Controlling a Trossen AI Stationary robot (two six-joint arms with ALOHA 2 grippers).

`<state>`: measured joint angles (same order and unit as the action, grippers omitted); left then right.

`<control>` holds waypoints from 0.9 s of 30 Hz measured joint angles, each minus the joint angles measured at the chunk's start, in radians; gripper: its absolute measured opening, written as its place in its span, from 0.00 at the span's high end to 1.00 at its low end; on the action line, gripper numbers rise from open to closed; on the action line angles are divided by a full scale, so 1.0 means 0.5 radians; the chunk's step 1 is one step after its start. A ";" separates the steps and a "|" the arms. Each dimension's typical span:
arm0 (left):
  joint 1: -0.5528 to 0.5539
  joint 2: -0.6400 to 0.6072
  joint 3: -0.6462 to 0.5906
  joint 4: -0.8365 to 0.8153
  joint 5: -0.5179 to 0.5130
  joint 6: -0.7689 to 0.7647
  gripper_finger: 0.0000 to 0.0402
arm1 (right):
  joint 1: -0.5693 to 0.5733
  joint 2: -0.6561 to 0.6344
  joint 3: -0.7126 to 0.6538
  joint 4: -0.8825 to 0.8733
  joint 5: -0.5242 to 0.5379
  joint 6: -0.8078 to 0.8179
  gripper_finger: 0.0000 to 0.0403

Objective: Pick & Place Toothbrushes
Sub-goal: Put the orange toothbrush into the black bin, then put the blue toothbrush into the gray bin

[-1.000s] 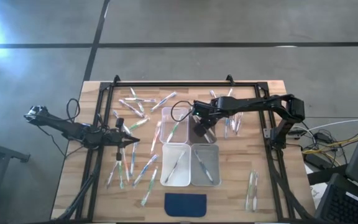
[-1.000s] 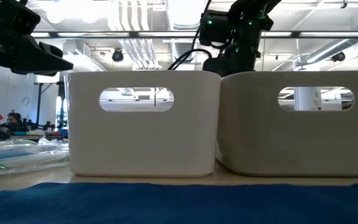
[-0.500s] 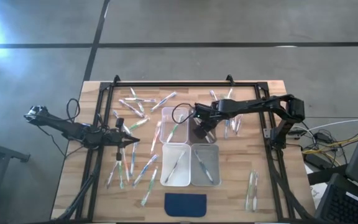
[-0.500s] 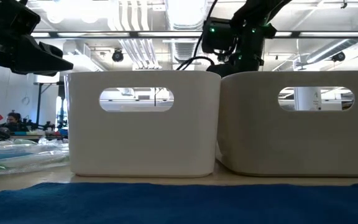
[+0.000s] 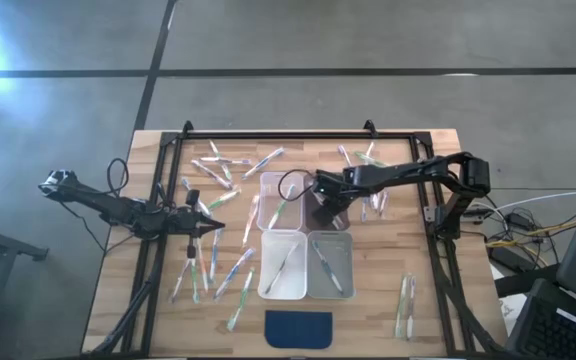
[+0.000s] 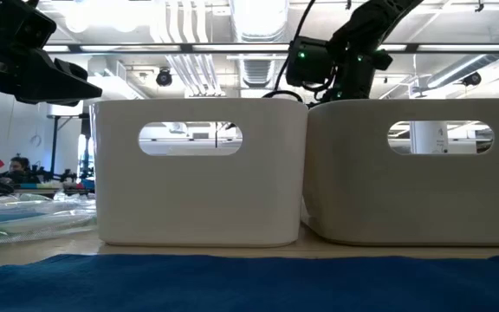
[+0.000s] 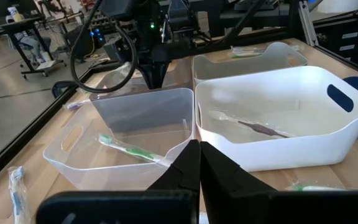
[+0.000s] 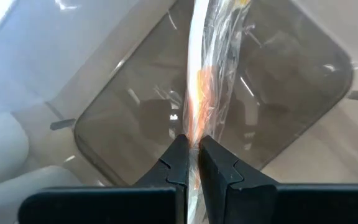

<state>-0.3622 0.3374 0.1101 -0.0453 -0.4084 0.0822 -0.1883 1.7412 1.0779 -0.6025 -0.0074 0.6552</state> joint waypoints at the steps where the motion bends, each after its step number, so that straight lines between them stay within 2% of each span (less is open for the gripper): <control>1: 0.001 0.000 0.000 0.000 0.000 0.000 0.99 | 0.000 0.000 -0.009 0.008 -0.002 0.000 0.97; 11: 0.001 0.000 0.000 0.000 0.000 0.000 0.99 | -0.005 0.000 -0.013 0.083 -0.002 -0.001 0.95; 21: -0.001 0.000 0.000 0.000 0.000 0.000 0.99 | -0.005 0.000 -0.011 0.109 -0.002 0.027 0.74; 27: -0.001 0.000 0.000 0.000 0.000 0.000 0.99 | -0.005 -0.012 -0.008 0.107 -0.024 0.021 0.65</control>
<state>-0.3626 0.3374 0.1101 -0.0456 -0.4084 0.0821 -0.1909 1.7354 1.0737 -0.5489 -0.0193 0.6658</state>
